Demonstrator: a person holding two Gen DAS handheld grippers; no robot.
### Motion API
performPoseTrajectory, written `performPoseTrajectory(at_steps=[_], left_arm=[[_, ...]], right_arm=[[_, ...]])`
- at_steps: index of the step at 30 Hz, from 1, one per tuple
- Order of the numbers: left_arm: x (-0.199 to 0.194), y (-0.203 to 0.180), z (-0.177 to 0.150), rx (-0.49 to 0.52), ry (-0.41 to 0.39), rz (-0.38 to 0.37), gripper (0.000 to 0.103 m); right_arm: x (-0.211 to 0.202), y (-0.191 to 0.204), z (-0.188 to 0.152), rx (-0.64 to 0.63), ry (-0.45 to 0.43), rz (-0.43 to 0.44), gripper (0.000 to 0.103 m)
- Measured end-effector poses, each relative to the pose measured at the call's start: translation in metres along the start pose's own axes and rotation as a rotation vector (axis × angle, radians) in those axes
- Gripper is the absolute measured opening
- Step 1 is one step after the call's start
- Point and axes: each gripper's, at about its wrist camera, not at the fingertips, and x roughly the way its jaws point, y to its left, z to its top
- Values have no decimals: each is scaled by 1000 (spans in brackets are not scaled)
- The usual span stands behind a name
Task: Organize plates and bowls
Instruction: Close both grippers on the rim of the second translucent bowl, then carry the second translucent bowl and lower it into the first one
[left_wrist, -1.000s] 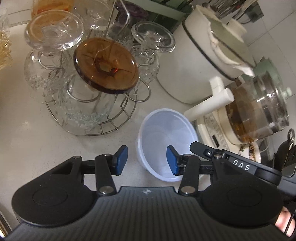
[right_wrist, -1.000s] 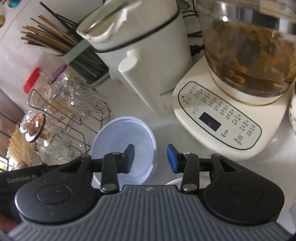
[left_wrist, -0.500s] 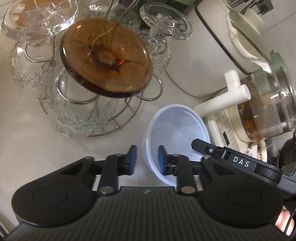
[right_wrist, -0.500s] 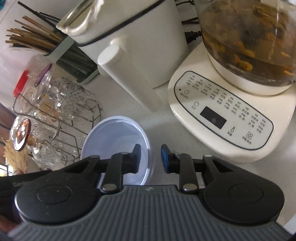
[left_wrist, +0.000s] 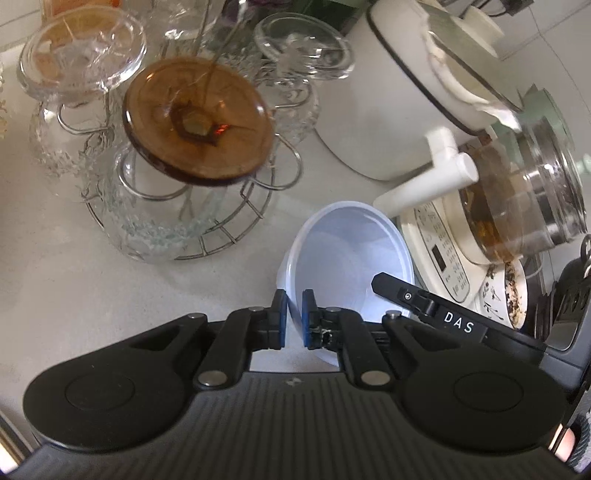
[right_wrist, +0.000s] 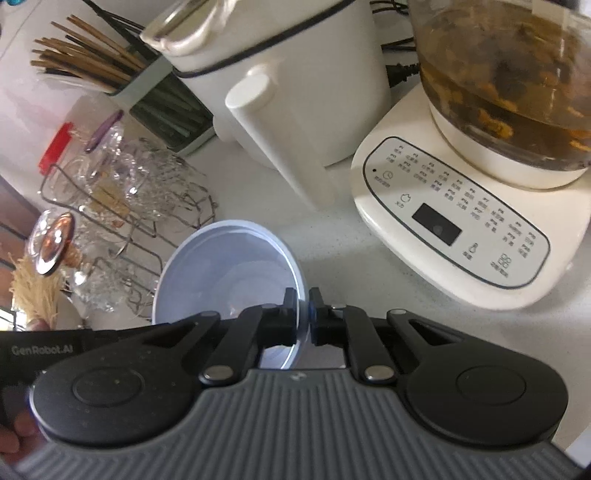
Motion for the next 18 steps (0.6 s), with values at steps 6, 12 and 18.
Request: performPoseTrajectory(at_steps=[6,12,18], left_arm=[[-16,-15,-15,25,-27,-9,10],[-39,-24,-33,26,-55,-3,10],[-64,-29,-50,14,-81,-12,10]], right_arm=[[-25,-5,-8,16,-32,27,9],[-53,-3,-14,12,-61,57,9],[-73,-2,-27,20,-78,87,9]])
